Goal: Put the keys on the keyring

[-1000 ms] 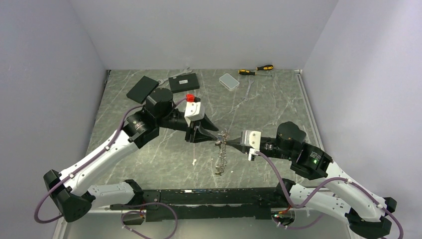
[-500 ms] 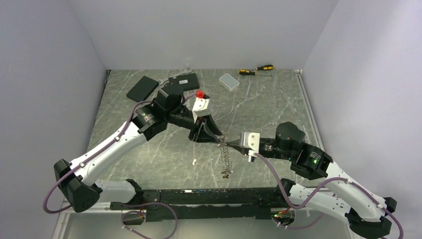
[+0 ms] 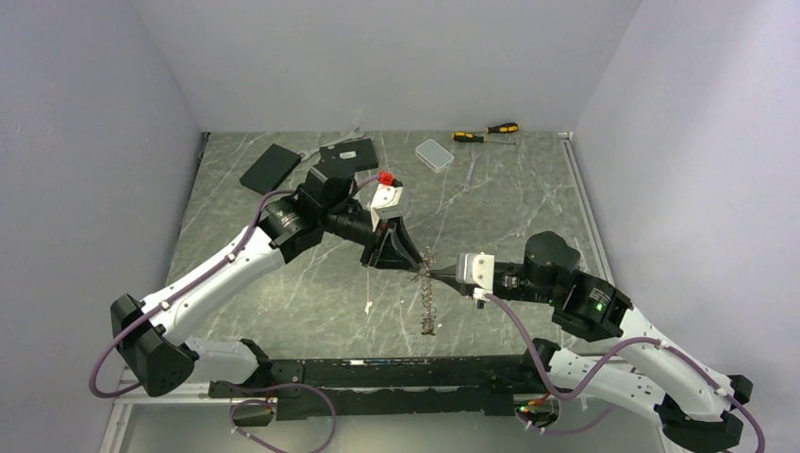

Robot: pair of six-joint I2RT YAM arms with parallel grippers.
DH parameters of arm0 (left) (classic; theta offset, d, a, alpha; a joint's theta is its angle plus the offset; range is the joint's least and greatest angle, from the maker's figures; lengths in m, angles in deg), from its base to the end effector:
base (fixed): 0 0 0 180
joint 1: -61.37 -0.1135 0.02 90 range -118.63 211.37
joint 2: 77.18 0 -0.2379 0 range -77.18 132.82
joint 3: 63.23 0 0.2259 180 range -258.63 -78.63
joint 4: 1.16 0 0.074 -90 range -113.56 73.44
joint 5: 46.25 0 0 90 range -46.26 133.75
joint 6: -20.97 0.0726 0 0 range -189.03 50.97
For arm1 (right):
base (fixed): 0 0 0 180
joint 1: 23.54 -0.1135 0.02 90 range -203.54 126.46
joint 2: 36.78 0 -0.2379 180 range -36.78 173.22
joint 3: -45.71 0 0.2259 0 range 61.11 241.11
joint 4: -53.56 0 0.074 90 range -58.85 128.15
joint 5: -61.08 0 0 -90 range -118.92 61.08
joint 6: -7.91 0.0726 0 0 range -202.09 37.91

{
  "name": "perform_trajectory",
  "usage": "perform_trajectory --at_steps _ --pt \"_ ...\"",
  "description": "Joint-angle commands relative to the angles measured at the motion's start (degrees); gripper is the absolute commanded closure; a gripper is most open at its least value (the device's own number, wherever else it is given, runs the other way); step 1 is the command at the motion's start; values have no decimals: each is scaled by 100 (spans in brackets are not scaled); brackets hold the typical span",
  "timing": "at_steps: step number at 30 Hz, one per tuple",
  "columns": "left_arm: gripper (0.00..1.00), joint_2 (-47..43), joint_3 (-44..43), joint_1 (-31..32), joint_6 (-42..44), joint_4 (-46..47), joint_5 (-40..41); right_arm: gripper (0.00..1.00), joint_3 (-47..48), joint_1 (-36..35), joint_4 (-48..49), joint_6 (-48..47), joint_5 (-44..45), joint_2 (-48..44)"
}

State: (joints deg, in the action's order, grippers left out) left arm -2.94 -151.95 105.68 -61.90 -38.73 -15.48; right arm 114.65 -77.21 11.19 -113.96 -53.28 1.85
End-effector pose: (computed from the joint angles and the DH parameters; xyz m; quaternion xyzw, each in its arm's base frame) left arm 0.1542 -0.2377 0.3554 0.5602 0.5352 -0.5436 0.3228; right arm 0.0743 0.1516 0.3467 -0.6135 0.4678 0.2773 0.5726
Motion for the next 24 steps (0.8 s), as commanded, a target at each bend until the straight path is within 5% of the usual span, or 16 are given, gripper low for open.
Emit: perform_trajectory --at_steps 1,5,8,24 --pt "73 85 -228 -15 -239 110 -317 100 271 -12 388 -186 -23 -68" --pt "83 109 -193 -12 -328 209 -396 100 208 -12 422 -229 60 -80" --pt "100 112 -177 -14 -285 227 -518 100 184 -12 482 -207 125 -92" --pt "100 -40 117 1 -514 536 -75 100 -131 -12 1531 66 623 -402"
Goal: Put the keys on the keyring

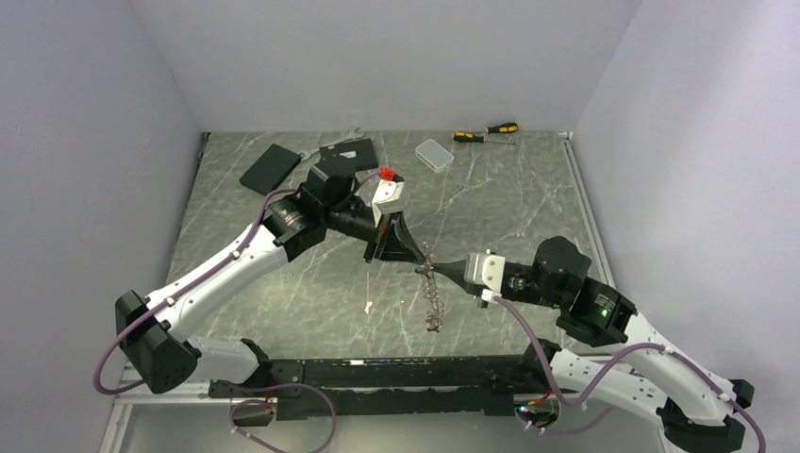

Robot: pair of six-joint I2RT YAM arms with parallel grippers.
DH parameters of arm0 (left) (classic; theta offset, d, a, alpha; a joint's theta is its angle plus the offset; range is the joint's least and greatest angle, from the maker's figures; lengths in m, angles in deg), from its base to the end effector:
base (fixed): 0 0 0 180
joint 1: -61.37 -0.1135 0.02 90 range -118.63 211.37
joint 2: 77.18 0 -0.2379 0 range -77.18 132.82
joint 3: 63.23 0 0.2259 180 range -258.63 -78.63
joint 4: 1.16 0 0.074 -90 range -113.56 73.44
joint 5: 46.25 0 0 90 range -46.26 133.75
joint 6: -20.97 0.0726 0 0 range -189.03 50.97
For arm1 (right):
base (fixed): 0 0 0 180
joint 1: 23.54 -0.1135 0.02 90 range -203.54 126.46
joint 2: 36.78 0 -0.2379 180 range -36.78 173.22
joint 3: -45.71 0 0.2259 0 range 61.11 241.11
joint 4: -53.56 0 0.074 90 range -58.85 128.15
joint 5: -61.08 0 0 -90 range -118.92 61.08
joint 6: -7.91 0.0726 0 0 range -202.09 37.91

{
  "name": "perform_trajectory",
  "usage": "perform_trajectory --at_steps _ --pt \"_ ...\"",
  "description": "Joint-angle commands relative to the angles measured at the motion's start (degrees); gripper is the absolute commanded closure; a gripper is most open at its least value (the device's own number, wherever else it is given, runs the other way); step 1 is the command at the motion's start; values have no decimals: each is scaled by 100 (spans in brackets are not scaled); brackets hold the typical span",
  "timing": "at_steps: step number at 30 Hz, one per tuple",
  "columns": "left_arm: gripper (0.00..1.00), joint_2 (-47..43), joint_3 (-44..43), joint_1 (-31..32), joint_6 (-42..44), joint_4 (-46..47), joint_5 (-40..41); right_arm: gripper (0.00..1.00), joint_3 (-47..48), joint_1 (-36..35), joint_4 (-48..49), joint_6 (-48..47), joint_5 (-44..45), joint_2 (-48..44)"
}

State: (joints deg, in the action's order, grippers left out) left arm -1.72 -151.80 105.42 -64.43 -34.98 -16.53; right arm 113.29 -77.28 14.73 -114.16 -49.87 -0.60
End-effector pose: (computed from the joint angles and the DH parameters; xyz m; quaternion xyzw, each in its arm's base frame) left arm 0.1597 -0.2422 0.3561 0.5532 0.5307 -0.5548 0.3234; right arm 0.0745 0.1455 0.3533 -0.5909 0.4596 0.2561 0.6116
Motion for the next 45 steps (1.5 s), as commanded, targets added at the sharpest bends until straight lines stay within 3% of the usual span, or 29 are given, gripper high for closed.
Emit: perform_trajectory --at_steps 1,10,19,25,28,30,31,33,45 --pt "100 -163 103 29 -297 181 89 100 -24 -5 1260 114 311 -182" --pt "100 -173 179 73 -779 554 482 100 -446 -5 2152 486 512 -377" --pt "100 -252 98 117 -675 423 715 100 -645 -5 2319 723 563 -441" --pt "59 -688 187 119 82 141 1303 100 -741 -5 2321 859 631 -548" --pt "50 -943 302 112 180 258 1593 100 -789 -5 2291 992 636 -603" --pt "28 -1102 364 114 184 338 1856 100 -837 -5 2309 1070 657 -663" --pt "25 -1194 404 115 170 389 1983 100 -858 -5 2315 1120 676 -698" --pt "24 -1418 552 112 190 559 2150 100 -924 -5 2391 1220 711 -767" --pt "43 -1723 1005 503 568 1473 2071 100 -1310 -5 3599 2126 820 -765"
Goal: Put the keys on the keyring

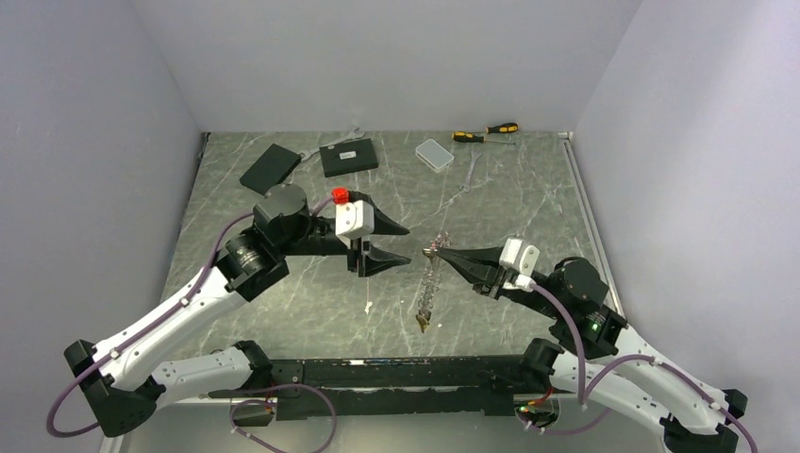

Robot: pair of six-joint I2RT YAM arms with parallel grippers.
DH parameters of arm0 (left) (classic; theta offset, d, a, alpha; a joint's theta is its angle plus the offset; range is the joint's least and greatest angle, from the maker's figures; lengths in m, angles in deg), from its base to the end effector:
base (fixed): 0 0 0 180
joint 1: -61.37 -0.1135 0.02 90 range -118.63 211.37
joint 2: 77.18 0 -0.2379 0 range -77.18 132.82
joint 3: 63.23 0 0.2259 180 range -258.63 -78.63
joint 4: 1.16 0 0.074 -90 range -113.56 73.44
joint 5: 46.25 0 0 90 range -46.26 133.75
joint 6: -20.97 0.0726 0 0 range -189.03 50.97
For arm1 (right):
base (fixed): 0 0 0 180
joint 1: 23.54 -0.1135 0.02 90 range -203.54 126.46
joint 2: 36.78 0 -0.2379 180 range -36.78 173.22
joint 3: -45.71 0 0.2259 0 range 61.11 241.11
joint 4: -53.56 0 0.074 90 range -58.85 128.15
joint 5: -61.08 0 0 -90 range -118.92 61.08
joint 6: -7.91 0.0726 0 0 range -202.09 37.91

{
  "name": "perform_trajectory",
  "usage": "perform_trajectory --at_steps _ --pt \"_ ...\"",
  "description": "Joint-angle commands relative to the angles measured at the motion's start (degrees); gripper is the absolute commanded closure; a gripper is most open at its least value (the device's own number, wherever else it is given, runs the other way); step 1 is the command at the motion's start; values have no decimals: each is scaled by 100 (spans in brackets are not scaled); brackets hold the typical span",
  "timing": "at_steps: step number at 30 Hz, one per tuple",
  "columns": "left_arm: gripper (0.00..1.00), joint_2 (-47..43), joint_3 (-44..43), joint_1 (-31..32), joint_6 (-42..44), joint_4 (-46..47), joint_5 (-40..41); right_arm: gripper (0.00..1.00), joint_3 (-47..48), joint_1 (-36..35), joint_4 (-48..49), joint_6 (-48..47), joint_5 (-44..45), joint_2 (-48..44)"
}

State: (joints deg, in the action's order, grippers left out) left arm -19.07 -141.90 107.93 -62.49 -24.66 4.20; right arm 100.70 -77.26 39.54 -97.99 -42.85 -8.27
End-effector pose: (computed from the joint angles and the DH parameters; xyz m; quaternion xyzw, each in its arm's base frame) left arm 0.1285 -0.2029 0.3882 0.5134 0.5062 -0.4523 0.5251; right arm 0.0772 0.1347 0.3589 -0.4325 0.4564 0.3226 0.7075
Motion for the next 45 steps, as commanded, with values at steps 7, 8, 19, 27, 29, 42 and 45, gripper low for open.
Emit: perform_trajectory --at_steps 7,8,19,27,29,42,45 --pt "55 60 78 487 575 593 -34 100 -524 -8 2297 1223 185 16" --pt "57 34 119 487 545 716 -4 100 -566 -8 2408 1301 181 34" --pt "64 -8 268 550 619 867 301 100 -699 -8 3300 1882 -117 385" --pt "68 -89 372 557 575 1070 376 100 -707 -8 3341 1914 -194 530" --pt "69 -91 381 558 582 1079 386 100 -701 -8 3314 1883 -191 533" --pt "66 -52 307 557 622 883 523 100 -693 -8 3084 1646 -118 573" --pt "66 -55 308 559 605 904 561 100 -656 -3 2949 1643 -118 594"
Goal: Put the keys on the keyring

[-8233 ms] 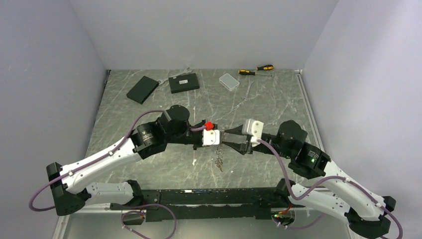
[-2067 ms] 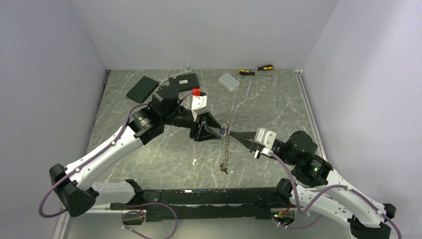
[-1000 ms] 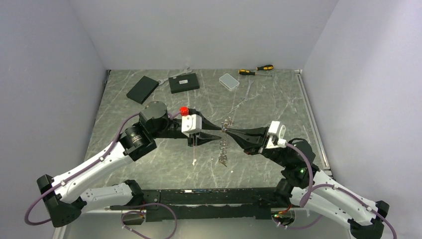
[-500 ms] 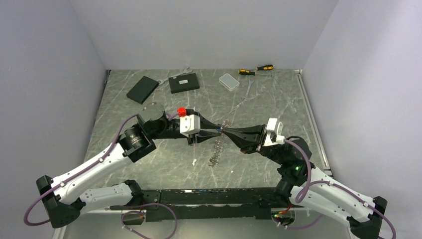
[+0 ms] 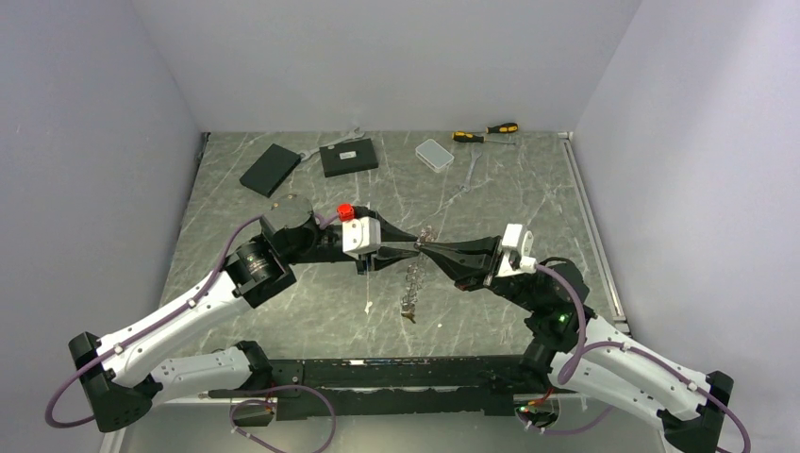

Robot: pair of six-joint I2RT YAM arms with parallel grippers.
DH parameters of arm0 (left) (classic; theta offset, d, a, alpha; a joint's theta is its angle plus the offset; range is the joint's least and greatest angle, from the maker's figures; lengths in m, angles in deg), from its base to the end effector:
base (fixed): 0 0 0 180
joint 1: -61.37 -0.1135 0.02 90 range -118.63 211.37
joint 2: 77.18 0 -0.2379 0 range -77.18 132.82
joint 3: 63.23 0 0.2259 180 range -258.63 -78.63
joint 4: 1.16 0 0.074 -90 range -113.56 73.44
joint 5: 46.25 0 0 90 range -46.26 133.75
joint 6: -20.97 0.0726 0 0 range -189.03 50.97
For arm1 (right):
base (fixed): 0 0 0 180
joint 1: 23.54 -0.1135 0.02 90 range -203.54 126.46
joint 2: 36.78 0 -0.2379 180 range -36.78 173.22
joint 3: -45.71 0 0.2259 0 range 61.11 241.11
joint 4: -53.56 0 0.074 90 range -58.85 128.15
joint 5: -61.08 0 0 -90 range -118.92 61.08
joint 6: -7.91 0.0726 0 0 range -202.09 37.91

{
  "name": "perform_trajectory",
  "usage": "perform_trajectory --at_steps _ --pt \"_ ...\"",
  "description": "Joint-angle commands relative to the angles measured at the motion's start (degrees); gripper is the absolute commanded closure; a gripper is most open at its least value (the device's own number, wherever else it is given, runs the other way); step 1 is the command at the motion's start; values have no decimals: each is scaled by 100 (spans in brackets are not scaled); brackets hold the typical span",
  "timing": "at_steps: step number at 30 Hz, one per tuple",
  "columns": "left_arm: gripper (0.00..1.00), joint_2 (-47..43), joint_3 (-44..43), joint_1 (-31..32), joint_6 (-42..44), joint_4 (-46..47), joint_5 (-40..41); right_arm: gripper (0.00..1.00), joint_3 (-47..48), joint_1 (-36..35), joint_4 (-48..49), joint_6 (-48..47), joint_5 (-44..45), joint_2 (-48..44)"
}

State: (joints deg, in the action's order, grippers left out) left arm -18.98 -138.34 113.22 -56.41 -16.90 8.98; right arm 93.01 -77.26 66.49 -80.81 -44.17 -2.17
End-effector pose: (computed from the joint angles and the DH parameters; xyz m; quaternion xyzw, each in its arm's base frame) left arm 0.1184 -0.2178 0.3841 0.5368 0.4511 -0.4258 0.5719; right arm 0.0878 0.1519 0.3605 -0.3340 0.4241 0.4500 0.7114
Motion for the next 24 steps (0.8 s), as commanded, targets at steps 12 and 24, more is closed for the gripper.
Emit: perform_trajectory --at_steps 12,24 --pt "100 48 -33 33 -151 240 367 100 96 -8 159 -218 -66 -52" --pt "100 310 -708 28 522 -1195 644 55 1507 -8 -3136 -1496 -225 90"
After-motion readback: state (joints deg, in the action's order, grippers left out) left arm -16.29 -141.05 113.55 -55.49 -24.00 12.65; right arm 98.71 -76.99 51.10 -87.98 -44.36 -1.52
